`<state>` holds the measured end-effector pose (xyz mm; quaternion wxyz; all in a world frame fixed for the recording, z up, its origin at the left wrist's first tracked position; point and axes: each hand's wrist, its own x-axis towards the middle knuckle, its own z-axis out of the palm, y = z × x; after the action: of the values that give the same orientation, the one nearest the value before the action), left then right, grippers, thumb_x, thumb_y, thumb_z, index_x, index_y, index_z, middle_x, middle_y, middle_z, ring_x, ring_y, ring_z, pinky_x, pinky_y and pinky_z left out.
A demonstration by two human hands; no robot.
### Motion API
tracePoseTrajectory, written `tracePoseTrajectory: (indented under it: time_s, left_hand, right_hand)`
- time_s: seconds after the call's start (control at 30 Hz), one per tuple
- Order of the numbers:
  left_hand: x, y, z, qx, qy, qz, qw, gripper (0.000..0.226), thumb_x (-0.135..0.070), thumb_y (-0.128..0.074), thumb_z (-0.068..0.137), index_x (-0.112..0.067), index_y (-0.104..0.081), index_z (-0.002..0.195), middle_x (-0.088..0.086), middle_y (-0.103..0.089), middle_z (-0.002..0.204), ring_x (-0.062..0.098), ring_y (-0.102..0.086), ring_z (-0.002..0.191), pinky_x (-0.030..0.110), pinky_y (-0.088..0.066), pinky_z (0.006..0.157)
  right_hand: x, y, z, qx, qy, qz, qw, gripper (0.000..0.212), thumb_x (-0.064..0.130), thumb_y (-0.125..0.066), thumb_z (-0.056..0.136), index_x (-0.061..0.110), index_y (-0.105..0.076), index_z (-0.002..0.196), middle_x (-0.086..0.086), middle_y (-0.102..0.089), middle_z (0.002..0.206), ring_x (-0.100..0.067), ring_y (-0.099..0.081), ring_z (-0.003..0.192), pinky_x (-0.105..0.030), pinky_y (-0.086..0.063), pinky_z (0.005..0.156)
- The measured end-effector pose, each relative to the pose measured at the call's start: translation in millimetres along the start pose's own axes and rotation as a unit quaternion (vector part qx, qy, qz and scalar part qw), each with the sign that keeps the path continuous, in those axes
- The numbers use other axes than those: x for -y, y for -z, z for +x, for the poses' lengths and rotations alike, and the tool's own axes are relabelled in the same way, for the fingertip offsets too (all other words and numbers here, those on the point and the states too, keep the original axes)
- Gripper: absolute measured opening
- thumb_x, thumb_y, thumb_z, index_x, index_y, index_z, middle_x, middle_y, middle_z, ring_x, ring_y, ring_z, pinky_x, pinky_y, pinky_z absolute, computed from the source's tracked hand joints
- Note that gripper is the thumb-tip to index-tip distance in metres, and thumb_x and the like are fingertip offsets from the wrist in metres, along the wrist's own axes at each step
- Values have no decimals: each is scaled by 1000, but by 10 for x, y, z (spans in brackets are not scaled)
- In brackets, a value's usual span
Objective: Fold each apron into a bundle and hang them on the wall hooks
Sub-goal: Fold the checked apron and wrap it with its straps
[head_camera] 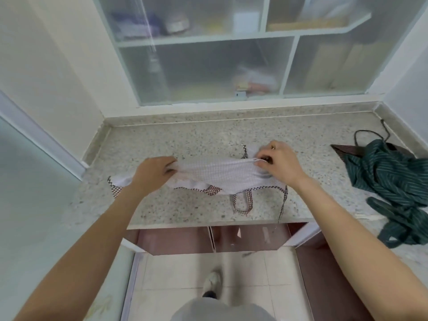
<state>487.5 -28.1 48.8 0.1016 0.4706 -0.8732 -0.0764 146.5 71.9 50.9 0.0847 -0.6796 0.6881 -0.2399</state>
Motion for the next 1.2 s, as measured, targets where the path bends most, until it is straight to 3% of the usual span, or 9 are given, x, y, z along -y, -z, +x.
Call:
tracePoseTrajectory:
  time_s: [0.1, 0.2, 0.33, 0.4, 0.53, 0.77, 0.87, 1.03, 1.2]
  left_hand:
    - [208, -164, 90, 41, 15, -14, 999, 18, -17, -58, 84, -17, -64, 101, 1, -67, 90, 22, -63, 83, 25, -37, 65]
    - [351, -412, 49, 182, 37, -51, 981, 30, -34, -67, 79, -38, -58, 107, -15, -61, 100, 9, -57, 92, 21, -36, 72]
    - [626, -855, 129, 335, 50, -141, 930, 36, -51, -69, 75, -43, -53, 106, -21, -56, 103, 2, -54, 95, 20, -40, 82]
    - [718, -1015, 257, 280, 58, -183, 940, 32, -48, -65, 82, -36, -58, 110, -16, -56, 114, 6, -52, 105, 25, -41, 95]
    - [866, -1315, 574, 123, 48, -169, 977, 35, -30, -57, 91, -22, -54, 125, 0, -48, 132, 20, -42, 123, 32, -32, 104]
    - [1124, -1732, 931, 162, 154, -48, 973, 57, -34, -51, 92, -20, -28, 143, 7, -30, 148, 28, -24, 137, 43, -23, 111]
    - [1251, -1805, 929, 151, 154, -29, 976, 50, -36, -55, 90, -18, -41, 135, 7, -42, 138, 29, -32, 130, 41, -26, 106]
    - [1299, -1756, 898, 7, -56, -50, 997, 16, -19, -67, 76, -15, -67, 91, 4, -64, 89, 28, -61, 86, 43, -41, 92]
    - [1375, -1453, 831, -70, -184, -99, 975, 15, -15, -59, 79, -20, -54, 92, 2, -60, 89, 17, -57, 71, 26, -43, 68]
  right_hand:
    - [51, -291, 104, 56, -9, -49, 997, 11, 24, -69, 82, 21, -72, 92, -4, -54, 105, -28, -45, 101, -33, -31, 85]
    - [34, -588, -28, 171, -43, -87, 981, 13, 30, -66, 83, 27, -69, 95, 1, -46, 128, -25, -37, 118, -36, -27, 94]
    - [4, -1008, -98, 257, -66, -52, 963, 37, 59, -54, 80, 32, -66, 103, 0, -41, 139, -25, -32, 128, -42, -24, 101]
    - [37, -1149, -5, 213, -49, -15, 976, 55, 66, -40, 78, 27, -66, 108, -2, -48, 134, -26, -40, 124, -44, -32, 101]
    - [154, -1437, 381, 156, -20, -14, 987, 32, 34, -58, 90, 15, -62, 115, -9, -52, 131, -28, -42, 121, -35, -30, 105]
    - [79, -2097, 1092, 248, -77, -40, 965, 51, 25, -51, 93, 14, -36, 141, -10, -38, 144, -28, -32, 133, -35, -21, 112]
    - [86, -2288, 1267, 270, -53, -60, 959, 55, 27, -49, 94, 17, -29, 144, -9, -40, 144, -28, -33, 133, -36, -20, 113]
    - [380, -2465, 1519, 267, 17, 4, 964, 56, 30, -60, 88, 22, -39, 140, -2, -40, 143, -26, -29, 134, -43, -24, 110]
    - [653, -2425, 1783, 369, 21, 155, 916, 22, 21, -66, 86, 6, -64, 103, -7, -63, 111, -22, -56, 103, -35, -42, 87]
